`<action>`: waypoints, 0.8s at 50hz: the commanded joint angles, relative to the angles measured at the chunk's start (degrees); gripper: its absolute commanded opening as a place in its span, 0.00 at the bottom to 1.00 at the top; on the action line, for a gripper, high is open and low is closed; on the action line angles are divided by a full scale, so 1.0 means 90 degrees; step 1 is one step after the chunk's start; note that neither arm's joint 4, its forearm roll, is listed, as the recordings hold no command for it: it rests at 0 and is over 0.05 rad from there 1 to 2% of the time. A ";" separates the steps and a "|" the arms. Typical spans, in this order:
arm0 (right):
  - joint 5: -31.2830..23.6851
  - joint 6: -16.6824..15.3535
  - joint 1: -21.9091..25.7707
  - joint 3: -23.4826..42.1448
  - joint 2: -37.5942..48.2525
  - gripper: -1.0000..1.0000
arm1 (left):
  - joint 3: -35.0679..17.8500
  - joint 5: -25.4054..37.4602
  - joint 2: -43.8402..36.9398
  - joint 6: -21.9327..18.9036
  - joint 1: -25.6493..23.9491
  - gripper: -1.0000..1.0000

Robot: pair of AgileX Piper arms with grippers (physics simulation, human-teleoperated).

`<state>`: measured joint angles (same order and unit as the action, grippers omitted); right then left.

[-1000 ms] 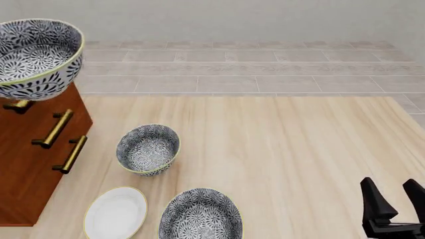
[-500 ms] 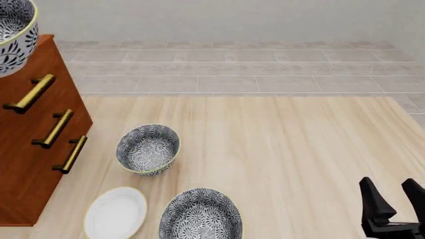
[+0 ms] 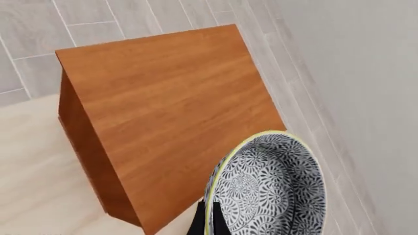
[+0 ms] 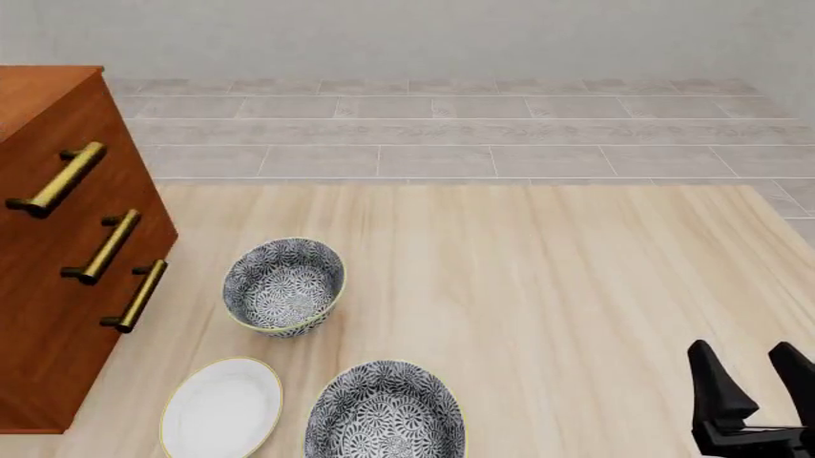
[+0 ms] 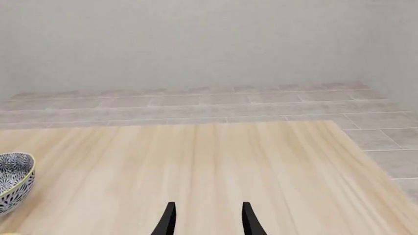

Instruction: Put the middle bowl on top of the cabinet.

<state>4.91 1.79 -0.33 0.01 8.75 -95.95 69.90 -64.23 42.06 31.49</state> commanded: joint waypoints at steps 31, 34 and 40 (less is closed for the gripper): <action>-0.0055 0.0029 -0.0032 0.0000 -0.0055 1.00 | 0.0204 0.0000 -0.0140 -0.0432 0.1672 0.00; -0.0067 0.0033 -0.0039 0.0000 -0.0068 1.00 | 0.0265 0.0000 -0.0161 -0.0431 0.1639 0.00; -0.0064 0.0035 -0.0034 0.0000 -0.0065 1.00 | 0.0334 0.0000 -0.0194 -0.0431 0.1645 0.00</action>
<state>4.47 2.04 -0.60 0.01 8.33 -93.74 69.90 -65.69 38.78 45.29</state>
